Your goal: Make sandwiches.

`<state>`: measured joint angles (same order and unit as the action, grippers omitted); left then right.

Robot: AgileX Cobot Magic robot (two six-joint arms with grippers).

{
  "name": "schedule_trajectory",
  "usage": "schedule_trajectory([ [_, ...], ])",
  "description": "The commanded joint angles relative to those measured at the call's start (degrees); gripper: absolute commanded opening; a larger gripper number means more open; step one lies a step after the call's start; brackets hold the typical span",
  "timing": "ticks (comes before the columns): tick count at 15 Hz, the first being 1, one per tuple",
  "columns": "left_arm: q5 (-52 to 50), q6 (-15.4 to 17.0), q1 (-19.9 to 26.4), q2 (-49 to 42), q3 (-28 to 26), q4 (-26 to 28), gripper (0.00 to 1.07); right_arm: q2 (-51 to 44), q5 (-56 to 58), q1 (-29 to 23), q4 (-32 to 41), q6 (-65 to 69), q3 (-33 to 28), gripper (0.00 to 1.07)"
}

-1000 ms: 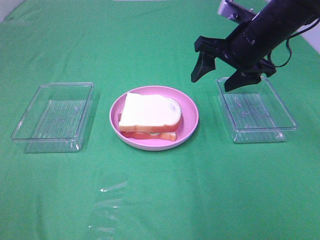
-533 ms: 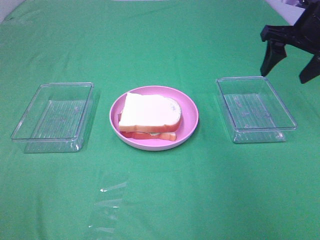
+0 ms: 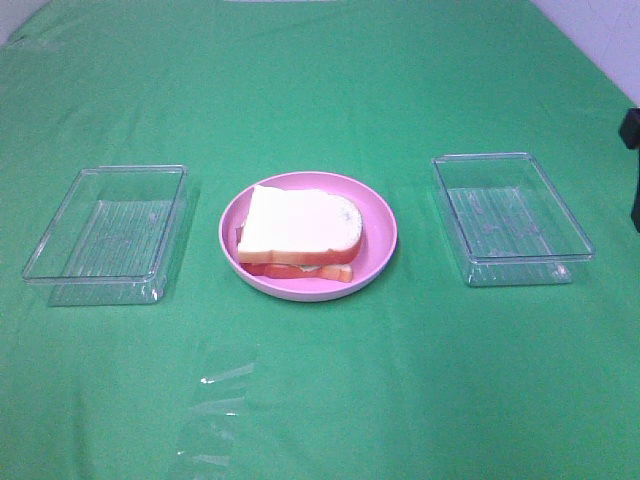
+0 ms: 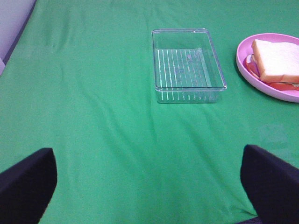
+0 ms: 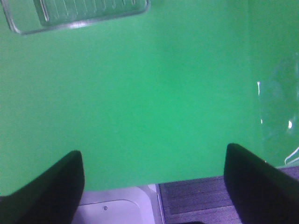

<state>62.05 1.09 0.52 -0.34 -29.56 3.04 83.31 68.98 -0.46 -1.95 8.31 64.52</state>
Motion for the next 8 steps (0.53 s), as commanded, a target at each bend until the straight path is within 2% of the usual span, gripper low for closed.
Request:
schedule_trajectory([
  [1, -0.34, 0.17, 0.11, -1.2, 0.0, -0.11, 1.0, -11.97, -1.6, 0.06, -0.34, 0.29, -9.51, 0.8],
  [4, -0.34, 0.17, 0.11, -1.2, 0.0, -0.11, 1.0, -30.02, -4.76, 0.06, -0.4, 0.17, -19.08, 0.8],
  [8, -0.34, 0.17, 0.11, -1.2, 0.0, -0.11, 1.0, -46.47, -8.71, 0.06, -0.52, -0.63, -26.3, 0.8],
])
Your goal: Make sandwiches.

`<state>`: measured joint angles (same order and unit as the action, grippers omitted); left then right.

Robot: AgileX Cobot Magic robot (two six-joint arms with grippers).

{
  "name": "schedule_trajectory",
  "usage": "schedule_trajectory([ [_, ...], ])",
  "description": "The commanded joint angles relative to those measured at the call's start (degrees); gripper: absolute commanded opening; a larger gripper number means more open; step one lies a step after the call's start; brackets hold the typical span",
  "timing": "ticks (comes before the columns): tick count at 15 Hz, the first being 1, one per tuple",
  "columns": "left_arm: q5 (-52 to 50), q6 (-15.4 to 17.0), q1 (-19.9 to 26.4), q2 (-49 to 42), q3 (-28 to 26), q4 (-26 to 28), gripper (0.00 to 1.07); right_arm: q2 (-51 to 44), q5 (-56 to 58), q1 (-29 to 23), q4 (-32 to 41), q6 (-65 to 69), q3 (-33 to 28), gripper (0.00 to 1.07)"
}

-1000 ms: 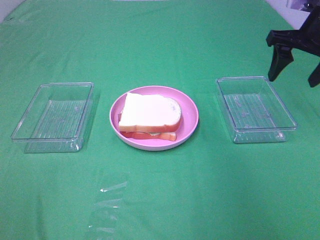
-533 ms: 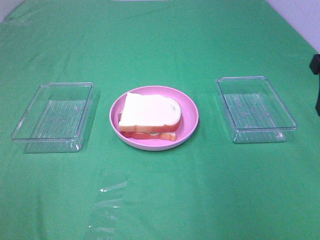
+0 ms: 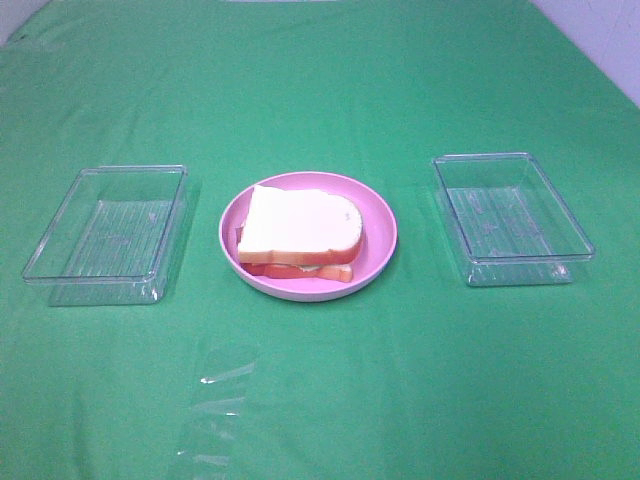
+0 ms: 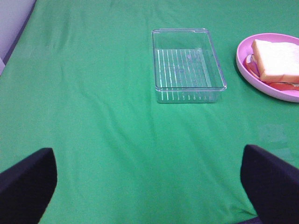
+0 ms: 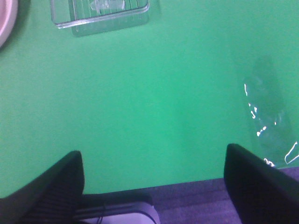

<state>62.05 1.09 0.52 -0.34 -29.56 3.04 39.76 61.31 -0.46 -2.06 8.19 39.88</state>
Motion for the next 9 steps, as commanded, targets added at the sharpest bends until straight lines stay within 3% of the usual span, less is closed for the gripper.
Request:
schedule_trajectory([
  [1, -0.34, 0.17, 0.11, -1.2, 0.0, -0.11, 1.0, -7.45, -0.92, 0.06, -0.8, -0.63, -3.15, 0.8],
  [9, -0.34, 0.17, 0.11, -1.2, 0.0, -0.11, 1.0, -33.29, 0.34, 0.06, -1.55, -1.83, -12.66, 0.8],
])
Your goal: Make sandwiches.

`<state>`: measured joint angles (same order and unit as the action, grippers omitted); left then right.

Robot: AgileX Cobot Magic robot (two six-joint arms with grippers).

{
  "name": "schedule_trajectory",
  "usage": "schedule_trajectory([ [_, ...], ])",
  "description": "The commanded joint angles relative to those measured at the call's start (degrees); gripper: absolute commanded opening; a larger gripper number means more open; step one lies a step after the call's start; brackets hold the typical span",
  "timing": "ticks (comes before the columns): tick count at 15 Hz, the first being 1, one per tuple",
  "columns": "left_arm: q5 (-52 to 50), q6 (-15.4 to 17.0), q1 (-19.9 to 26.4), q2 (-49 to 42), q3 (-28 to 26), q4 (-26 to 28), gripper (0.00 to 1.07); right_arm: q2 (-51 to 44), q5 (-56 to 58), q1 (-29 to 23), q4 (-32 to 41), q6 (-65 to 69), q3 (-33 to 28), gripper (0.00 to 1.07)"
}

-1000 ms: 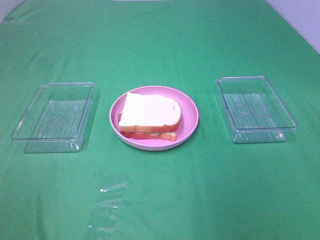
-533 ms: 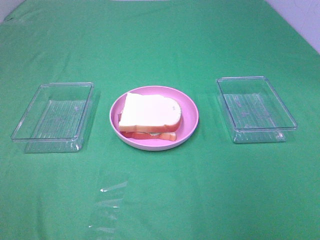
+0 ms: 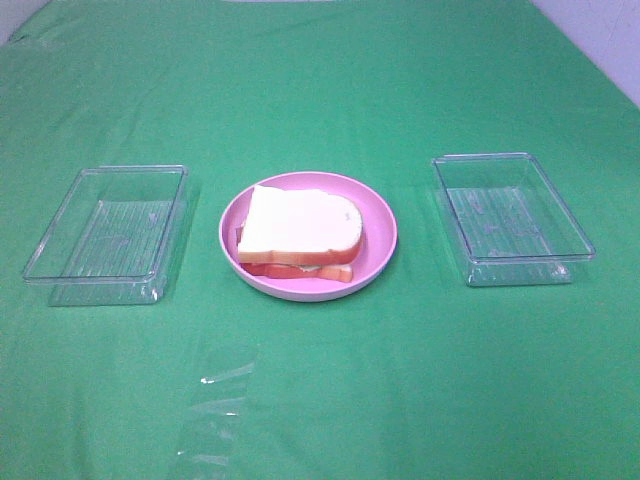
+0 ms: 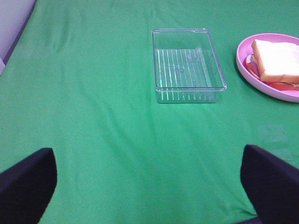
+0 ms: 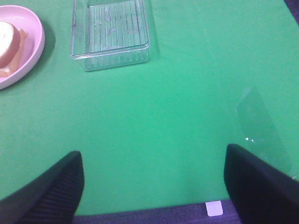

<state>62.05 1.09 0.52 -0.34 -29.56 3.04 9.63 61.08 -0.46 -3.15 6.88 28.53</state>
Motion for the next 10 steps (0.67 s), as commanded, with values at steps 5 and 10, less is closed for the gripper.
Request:
schedule_trajectory([
  [5, -0.34, 0.17, 0.11, -1.2, 0.0, -0.11, 1.0, -11.63, 2.01, 0.06, -0.4, -1.66, -2.58, 0.8],
  [10, -0.34, 0.17, 0.11, -1.2, 0.0, -0.11, 1.0, -11.46, 1.95, 0.06, 0.86, -3.09, -2.64, 0.8],
])
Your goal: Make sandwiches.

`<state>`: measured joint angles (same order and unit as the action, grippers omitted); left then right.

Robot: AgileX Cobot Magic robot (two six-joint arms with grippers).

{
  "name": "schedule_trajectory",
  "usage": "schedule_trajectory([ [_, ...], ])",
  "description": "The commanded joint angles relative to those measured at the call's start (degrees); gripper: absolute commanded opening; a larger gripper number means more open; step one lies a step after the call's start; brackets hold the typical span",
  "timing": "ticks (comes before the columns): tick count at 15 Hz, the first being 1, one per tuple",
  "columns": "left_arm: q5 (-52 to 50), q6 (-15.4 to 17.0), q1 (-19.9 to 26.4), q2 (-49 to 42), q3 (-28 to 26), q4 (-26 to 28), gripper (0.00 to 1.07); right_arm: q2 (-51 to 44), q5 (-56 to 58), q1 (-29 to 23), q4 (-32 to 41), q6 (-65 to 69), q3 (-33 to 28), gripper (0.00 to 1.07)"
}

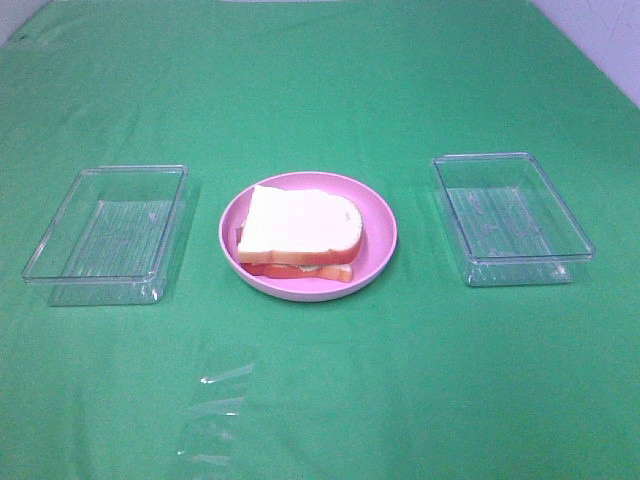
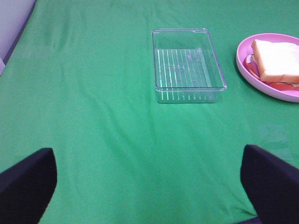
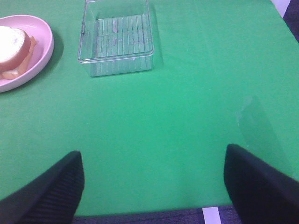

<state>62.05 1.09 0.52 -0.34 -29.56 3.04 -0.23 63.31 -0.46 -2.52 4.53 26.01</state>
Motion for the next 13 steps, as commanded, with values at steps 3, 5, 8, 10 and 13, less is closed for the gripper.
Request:
schedule_trajectory([
  [3, -0.34, 0.17, 0.11, -1.2, 0.0, -0.11, 1.0, -1.6, -0.29, 0.06, 0.23, -0.74, -0.11, 0.8],
  [5, -0.34, 0.17, 0.11, -1.2, 0.0, -0.11, 1.0, -1.6, -0.29, 0.06, 0.23, -0.74, -0.11, 0.8],
  [8, -0.34, 0.17, 0.11, -1.2, 0.0, -0.11, 1.0, -1.6, -0.29, 0.06, 0.23, -0.74, -0.11, 0.8],
  [10, -0.34, 0.17, 0.11, -1.2, 0.0, -0.11, 1.0, -1.6, -0.29, 0.06, 0.23, -0.74, -0.11, 0.8],
  [13, -0.34, 0.17, 0.11, -1.2, 0.0, -0.11, 1.0, -1.6, -0.29, 0.06, 0.23, -0.74, -0.11, 0.8],
])
